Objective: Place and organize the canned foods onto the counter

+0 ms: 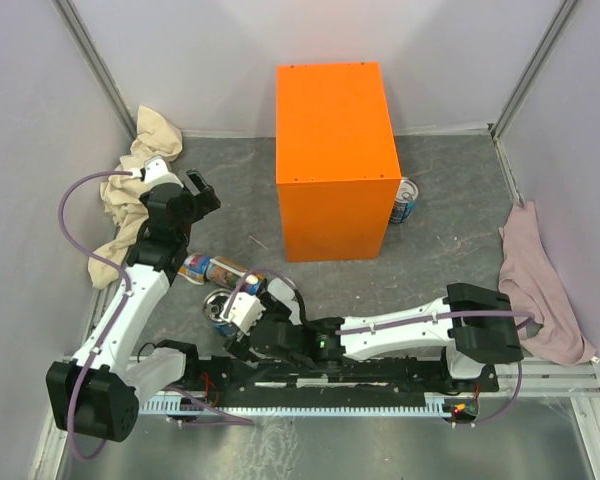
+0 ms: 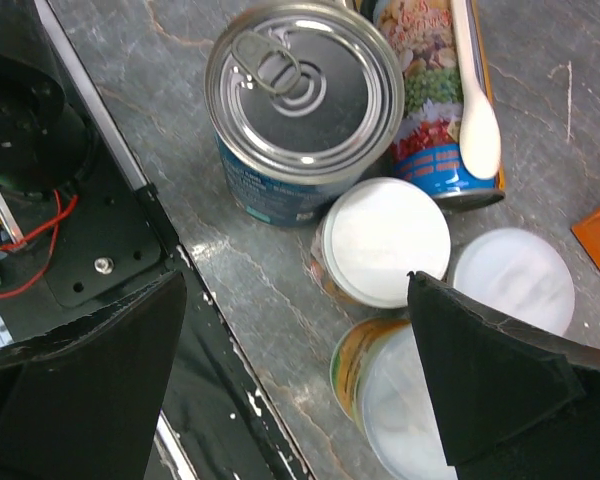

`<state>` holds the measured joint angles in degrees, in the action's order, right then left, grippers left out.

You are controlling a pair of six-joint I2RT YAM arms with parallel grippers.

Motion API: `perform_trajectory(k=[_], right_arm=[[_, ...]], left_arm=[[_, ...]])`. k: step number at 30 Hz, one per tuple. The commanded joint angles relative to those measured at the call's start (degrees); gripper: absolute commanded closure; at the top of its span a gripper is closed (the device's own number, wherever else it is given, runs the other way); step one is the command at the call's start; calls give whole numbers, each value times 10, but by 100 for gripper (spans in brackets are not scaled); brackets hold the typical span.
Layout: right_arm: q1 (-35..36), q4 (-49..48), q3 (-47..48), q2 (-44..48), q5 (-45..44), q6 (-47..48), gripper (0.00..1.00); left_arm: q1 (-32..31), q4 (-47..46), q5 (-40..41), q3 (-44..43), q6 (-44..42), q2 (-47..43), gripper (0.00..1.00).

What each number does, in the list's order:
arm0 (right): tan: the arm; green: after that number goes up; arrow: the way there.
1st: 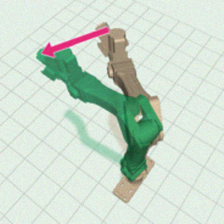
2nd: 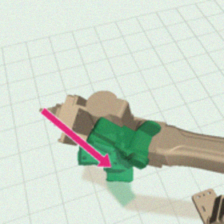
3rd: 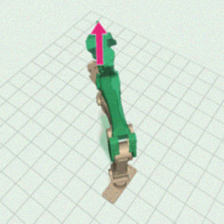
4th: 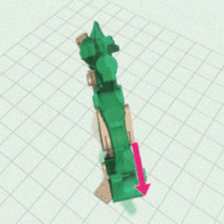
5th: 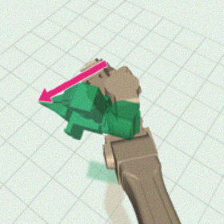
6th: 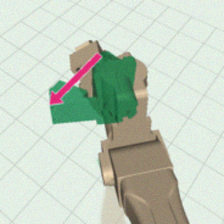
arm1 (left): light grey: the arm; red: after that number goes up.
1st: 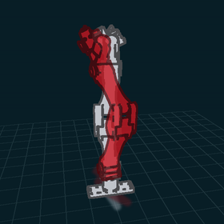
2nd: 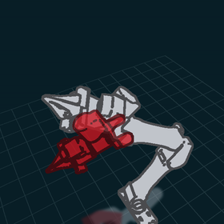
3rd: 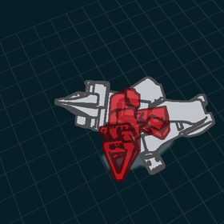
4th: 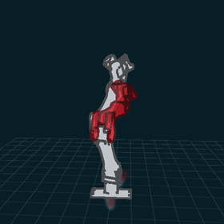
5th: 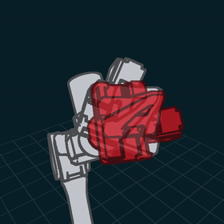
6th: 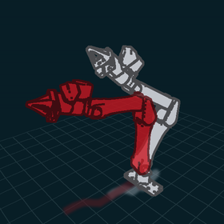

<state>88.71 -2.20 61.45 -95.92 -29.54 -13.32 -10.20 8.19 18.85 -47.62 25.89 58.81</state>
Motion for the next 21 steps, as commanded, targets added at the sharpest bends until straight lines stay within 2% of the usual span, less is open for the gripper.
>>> perform_trajectory(k=[1, 21], right_arm=[[-11, -42, 42, -14, 26, 13, 0], [-66, -61, 99, -82, 121, 8, 0]], left_arm=[[11, -5, -23, -2, 19, -14, 4], [53, -12, -65, 23, 5, -14, 4]])
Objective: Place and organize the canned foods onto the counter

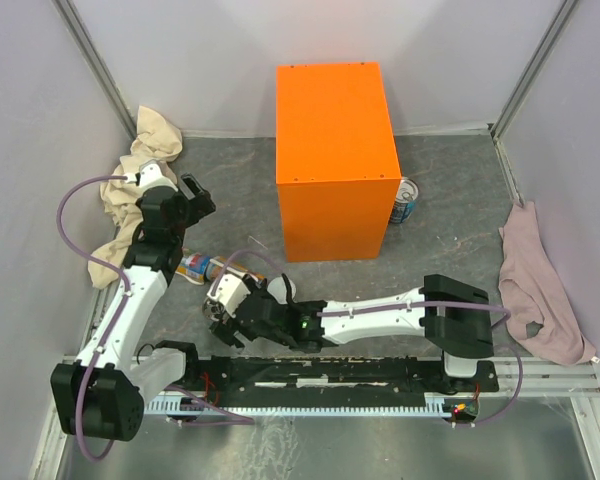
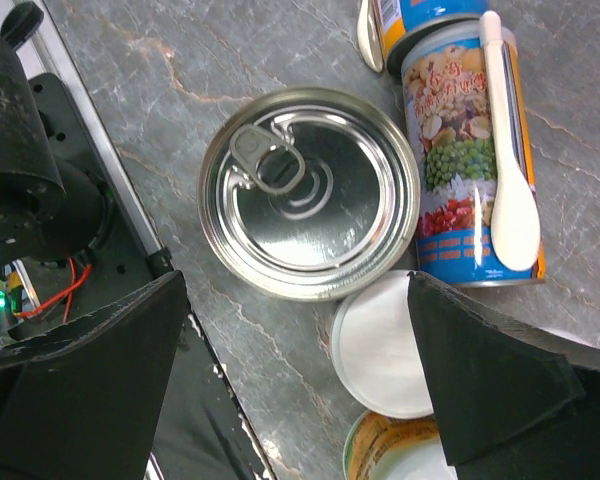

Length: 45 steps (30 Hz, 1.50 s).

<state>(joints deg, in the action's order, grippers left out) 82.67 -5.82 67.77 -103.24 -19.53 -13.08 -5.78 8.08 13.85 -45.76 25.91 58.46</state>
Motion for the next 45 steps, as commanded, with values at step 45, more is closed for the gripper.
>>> perform_trajectory(k=[45], right_arm=[[-57, -130, 61, -110, 87, 15, 0]], left_arm=[[33, -29, -54, 24, 0, 4, 4]])
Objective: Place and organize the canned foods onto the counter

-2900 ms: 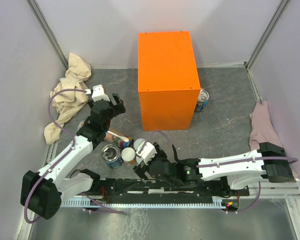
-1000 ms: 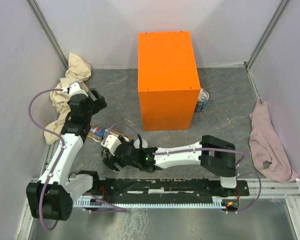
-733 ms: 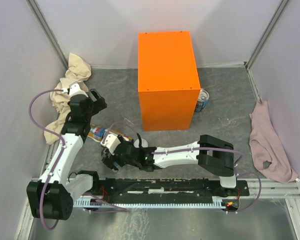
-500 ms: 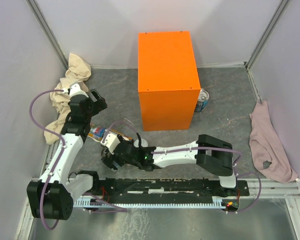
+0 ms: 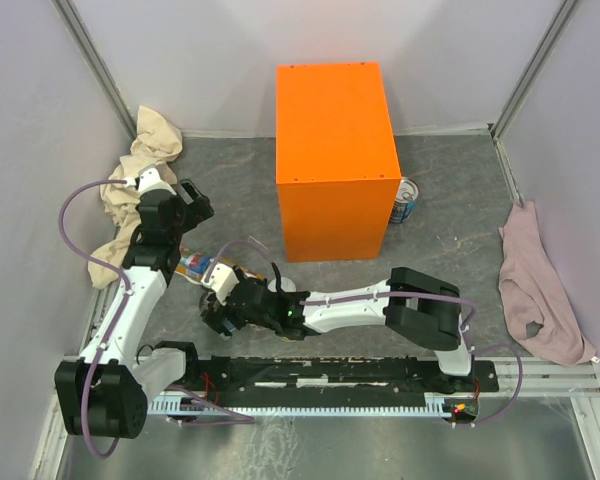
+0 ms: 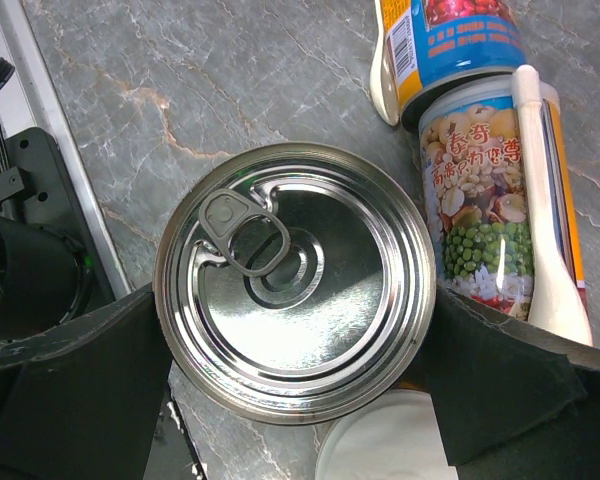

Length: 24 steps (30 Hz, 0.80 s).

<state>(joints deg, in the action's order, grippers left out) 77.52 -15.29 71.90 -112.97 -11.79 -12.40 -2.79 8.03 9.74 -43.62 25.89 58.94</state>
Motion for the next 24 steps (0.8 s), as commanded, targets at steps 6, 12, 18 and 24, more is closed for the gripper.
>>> perform_trajectory(k=[6, 12, 18, 24], right_arm=[[-6, -56, 9, -17, 31, 17, 27], [-7, -63, -5, -11, 39, 17, 66], [-6, -66, -14, 4, 35, 21, 76], [-6, -64, -21, 20, 36, 26, 98]], left_arm=[[6, -30, -14, 4, 0, -3, 4], [7, -30, -14, 7, 0, -6, 4], [8, -31, -13, 11, 1, -10, 4], [9, -33, -11, 14, 5, -14, 4]])
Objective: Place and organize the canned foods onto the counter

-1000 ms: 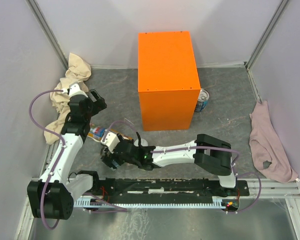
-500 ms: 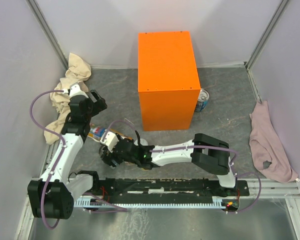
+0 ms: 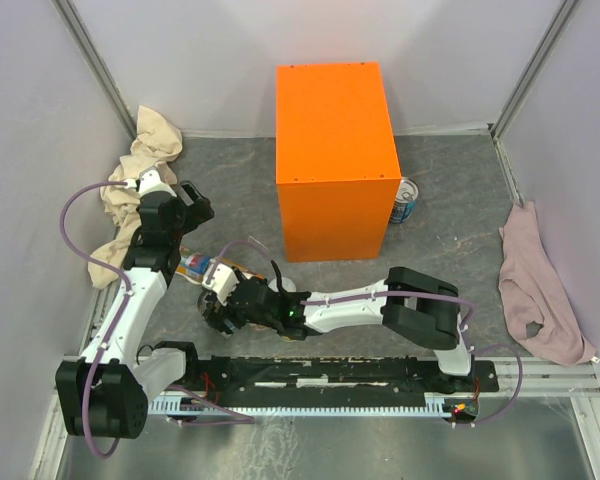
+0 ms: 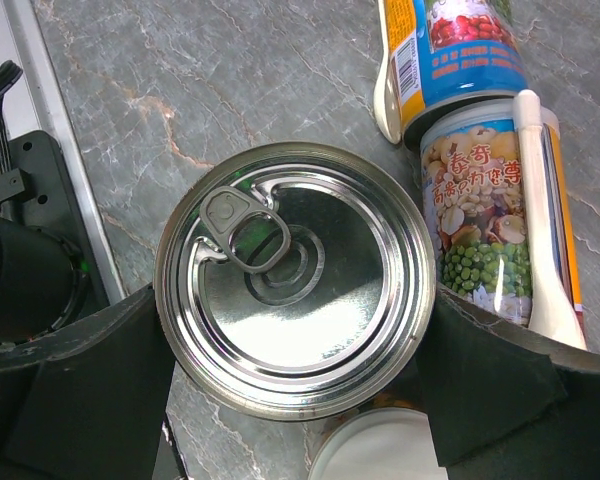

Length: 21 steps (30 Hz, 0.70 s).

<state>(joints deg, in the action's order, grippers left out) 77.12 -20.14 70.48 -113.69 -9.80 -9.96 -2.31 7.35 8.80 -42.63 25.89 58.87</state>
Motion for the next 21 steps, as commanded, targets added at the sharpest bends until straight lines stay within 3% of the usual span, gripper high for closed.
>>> perform_trajectory(k=[1, 21], right_arm=[[-3, -16, -9, 30, 17, 3, 99], [5, -45, -52, 86, 22, 23, 99]], left_arm=[[4, -26, -2, 6, 5, -14, 4], [4, -28, 8, 13, 3, -17, 4]])
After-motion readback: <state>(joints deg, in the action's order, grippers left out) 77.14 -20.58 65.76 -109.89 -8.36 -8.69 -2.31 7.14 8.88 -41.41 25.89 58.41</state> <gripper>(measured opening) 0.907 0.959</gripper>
